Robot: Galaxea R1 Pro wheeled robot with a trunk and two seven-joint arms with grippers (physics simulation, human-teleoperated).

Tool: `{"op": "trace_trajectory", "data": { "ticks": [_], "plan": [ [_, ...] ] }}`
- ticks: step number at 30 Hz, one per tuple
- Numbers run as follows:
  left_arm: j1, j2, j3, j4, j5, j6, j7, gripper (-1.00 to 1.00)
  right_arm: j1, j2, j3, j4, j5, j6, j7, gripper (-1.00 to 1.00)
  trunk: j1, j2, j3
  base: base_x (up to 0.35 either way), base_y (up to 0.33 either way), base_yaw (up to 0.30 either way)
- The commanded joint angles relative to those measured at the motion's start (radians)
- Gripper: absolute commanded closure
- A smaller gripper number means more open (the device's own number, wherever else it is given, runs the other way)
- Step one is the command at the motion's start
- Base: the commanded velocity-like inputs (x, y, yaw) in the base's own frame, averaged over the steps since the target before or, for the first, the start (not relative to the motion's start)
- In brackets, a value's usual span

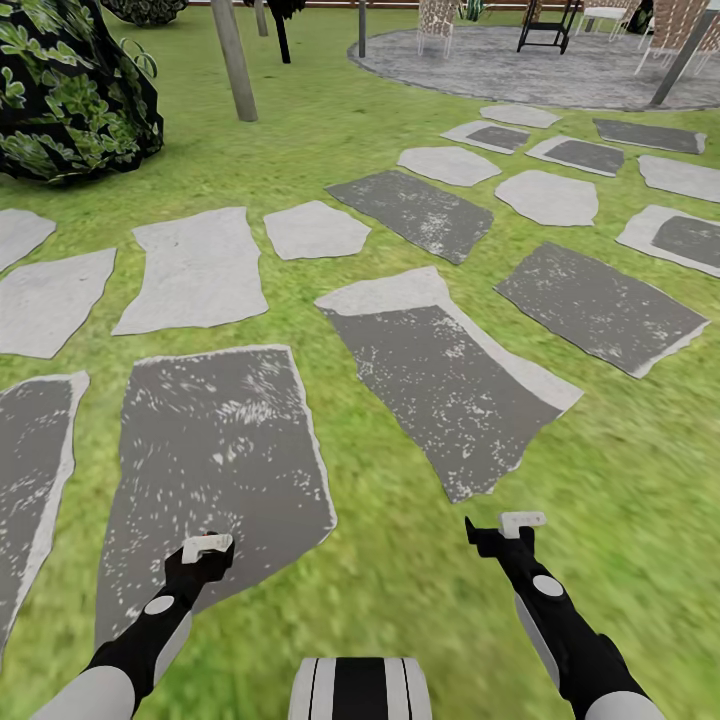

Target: In the garden, pick up the pesticide atomizer on the floor and spray pesticide onto both trees until each tree trunk is fully covered.

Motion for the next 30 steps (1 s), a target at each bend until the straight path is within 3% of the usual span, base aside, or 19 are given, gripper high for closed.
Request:
{"op": "trace_trajectory", "data": {
  "ticks": [1, 19, 20, 30],
  "plan": [
    [0.0, 0.0, 0.001, 0.0, -0.001, -0.004, 0.001, -1.0, 0.0, 0.0, 0.0, 0.0, 0.0, -0.003, 0.001, -1.0, 0.0, 0.0, -0.001, 0.0, 0.0, 0.0],
    [0.0, -0.001, 0.001, -0.001, -0.001, -0.004, 0.001, -1.0, 0.0, 0.0, 0.0, 0.0, 0.0, -0.003, 0.001, -1.0, 0.0, 0.0, 0.006, 0.0, 0.0, 0.0],
    [0.0, 0.0, 0.001, -0.001, -0.001, -0.004, 0.001, 1.0, 0.0, 0.0, 0.0, 0.0, 0.0, -0.003, 0.001, -1.0, 0.0, 0.0, 0.007, 0.0, 0.0, 0.0],
    [0.0, 0.0, 0.001, -0.001, -0.001, -0.003, 0.001, 1.0, 0.0, 0.0, 0.0, 0.0, 0.0, -0.003, 0.001, -1.0, 0.0, 0.0, 0.007, 0.0, 0.0, 0.0]
  ]
}}
